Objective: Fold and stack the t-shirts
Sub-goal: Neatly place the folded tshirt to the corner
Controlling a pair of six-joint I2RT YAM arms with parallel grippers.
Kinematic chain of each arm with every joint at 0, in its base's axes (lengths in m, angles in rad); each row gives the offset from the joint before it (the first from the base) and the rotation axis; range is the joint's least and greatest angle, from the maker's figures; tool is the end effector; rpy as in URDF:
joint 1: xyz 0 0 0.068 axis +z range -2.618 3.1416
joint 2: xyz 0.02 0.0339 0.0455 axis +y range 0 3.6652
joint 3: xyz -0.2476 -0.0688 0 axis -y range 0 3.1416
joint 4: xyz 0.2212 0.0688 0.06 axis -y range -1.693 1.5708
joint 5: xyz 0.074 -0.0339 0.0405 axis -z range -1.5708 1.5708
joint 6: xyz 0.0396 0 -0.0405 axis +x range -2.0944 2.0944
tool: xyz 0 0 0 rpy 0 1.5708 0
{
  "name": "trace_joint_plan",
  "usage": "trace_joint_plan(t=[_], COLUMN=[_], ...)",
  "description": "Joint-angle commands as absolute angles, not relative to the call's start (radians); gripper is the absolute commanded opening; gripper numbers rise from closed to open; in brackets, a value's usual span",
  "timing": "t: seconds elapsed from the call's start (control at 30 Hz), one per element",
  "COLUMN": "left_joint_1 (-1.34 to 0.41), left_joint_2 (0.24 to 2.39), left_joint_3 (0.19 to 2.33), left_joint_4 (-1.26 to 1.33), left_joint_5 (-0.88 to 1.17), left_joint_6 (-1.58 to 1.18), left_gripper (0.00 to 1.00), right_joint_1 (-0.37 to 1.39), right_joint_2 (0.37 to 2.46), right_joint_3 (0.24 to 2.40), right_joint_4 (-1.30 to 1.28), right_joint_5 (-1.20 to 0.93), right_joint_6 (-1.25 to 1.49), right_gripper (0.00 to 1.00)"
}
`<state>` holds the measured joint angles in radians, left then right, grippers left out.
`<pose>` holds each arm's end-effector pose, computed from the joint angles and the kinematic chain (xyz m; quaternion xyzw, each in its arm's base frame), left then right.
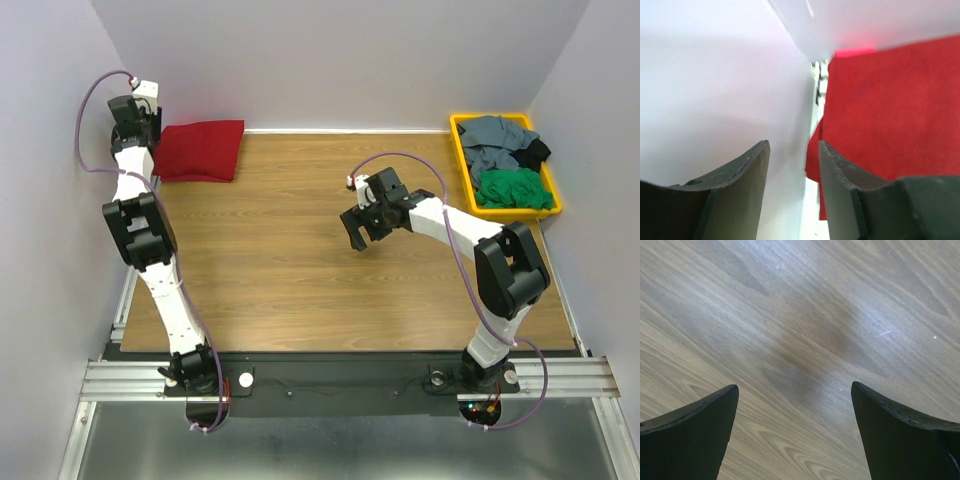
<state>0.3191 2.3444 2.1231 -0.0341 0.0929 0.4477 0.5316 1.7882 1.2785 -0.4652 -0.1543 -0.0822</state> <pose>0.5060 0.1633 0.2720 0.0791 0.7871 0.1943 0.5800 0.3066 0.1874 0.2061 -0.3095 0.9017 0.1370 0.2689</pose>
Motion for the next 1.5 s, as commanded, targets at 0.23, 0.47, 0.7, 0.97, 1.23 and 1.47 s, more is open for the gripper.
trace_joint_plan(t=[0.23, 0.47, 0.7, 0.97, 1.23, 1.47], left_joint_1=[0.344, 0.344, 0.345, 0.341, 0.339, 0.333], left_joint_2=[2.341, 2.482, 2.554, 2.565, 2.404, 2.172], left_joint_3=[2.223, 2.31, 2.27, 2.301, 2.261, 2.275], left_joint_4=[0.054, 0.054, 0.037, 0.002, -0.04, -0.075], left_joint_5=[0.385, 0.341, 0.227, 0.063, 0.104, 0.189], left_joint_6=[0.338, 0.348, 0.423, 0.442, 0.423, 0.305], left_gripper=[0.4, 0.4, 0.38, 0.52, 0.66, 0.99], right_joint_1=[0.537, 0.538, 0.538, 0.537, 0.537, 0.512], right_joint_2=[1.769, 1.781, 1.793, 1.81, 1.789, 1.744], right_joint_3=[1.281, 1.267, 1.258, 1.281, 1.287, 1.296], right_joint_4=[-0.459, -0.457, -0.46, -0.463, -0.471, -0.476], right_joint_5=[-0.175, -0.167, -0.155, -0.158, -0.121, -0.086], right_joint_6=[-0.081, -0.08, -0.083, -0.08, -0.095, -0.101], right_gripper=[1.0, 1.0, 1.0, 1.0, 1.0, 1.0])
